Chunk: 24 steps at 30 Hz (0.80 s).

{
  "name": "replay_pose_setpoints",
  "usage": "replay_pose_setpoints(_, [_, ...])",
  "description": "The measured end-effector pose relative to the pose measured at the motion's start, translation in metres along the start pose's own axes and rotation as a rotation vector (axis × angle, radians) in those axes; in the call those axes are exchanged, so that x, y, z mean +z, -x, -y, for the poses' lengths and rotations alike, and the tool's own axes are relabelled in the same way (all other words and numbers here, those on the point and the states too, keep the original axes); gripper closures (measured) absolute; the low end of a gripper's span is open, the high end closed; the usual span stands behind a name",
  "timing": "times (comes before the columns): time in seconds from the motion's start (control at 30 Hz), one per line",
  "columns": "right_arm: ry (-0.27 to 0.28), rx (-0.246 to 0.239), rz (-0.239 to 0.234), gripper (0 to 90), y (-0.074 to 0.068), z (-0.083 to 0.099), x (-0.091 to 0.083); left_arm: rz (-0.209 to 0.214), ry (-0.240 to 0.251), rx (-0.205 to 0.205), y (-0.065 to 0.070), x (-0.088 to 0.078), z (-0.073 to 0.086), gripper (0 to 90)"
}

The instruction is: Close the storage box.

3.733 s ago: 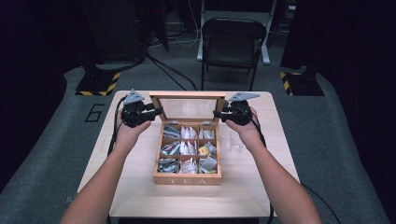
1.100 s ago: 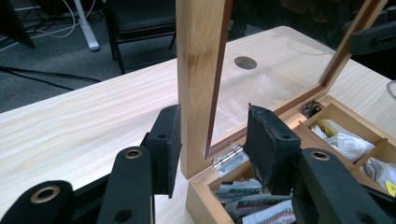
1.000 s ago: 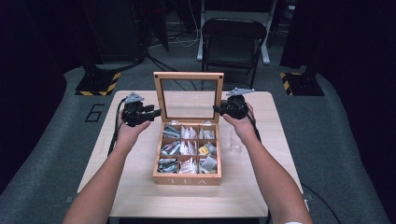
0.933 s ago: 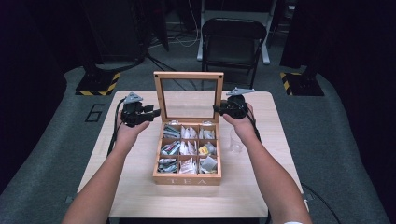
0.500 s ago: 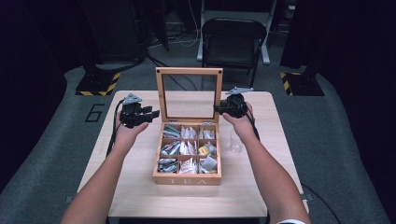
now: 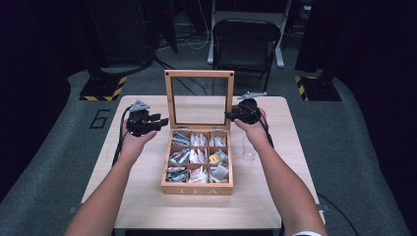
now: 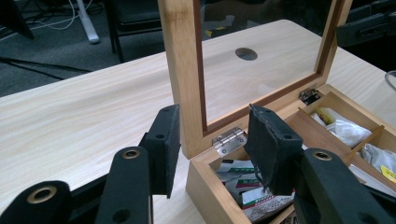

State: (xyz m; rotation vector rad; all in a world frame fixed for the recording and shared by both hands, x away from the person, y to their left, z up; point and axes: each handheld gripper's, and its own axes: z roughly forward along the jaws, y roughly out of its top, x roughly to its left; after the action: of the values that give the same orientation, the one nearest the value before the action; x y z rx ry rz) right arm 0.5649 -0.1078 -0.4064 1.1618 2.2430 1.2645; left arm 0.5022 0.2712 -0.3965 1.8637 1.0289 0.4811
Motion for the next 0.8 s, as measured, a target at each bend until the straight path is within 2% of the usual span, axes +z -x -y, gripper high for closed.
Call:
replay_pose_setpoints(0.27, [0.008, -0.011, 0.011, 50.1, -0.001, 0.004, -0.011, 0.008, -0.010, 0.016, 0.005, -0.003, 0.000, 51.4])
replay_pose_setpoints(0.3, [-0.001, -0.003, 0.011, 49.2, -0.001, 0.004, -0.013, 0.006, -0.012, 0.020, 0.006, -0.003, 0.000, 51.3])
replay_pose_setpoints(0.4, [-0.008, -0.019, 0.014, 48.0, -0.002, 0.004, -0.018, 0.015, -0.017, 0.026, 0.008, -0.005, -0.001, 51.4])
replay_pose_setpoints(0.6, [0.031, -0.048, -0.006, 45.1, -0.010, 0.004, -0.034, 0.025, -0.001, 0.024, 0.013, -0.009, -0.003, 50.7])
replay_pose_setpoints(0.8, [0.004, -0.039, -0.001, 41.1, -0.013, 0.012, -0.042, 0.025, -0.002, 0.032, 0.016, -0.012, -0.003, 49.4])
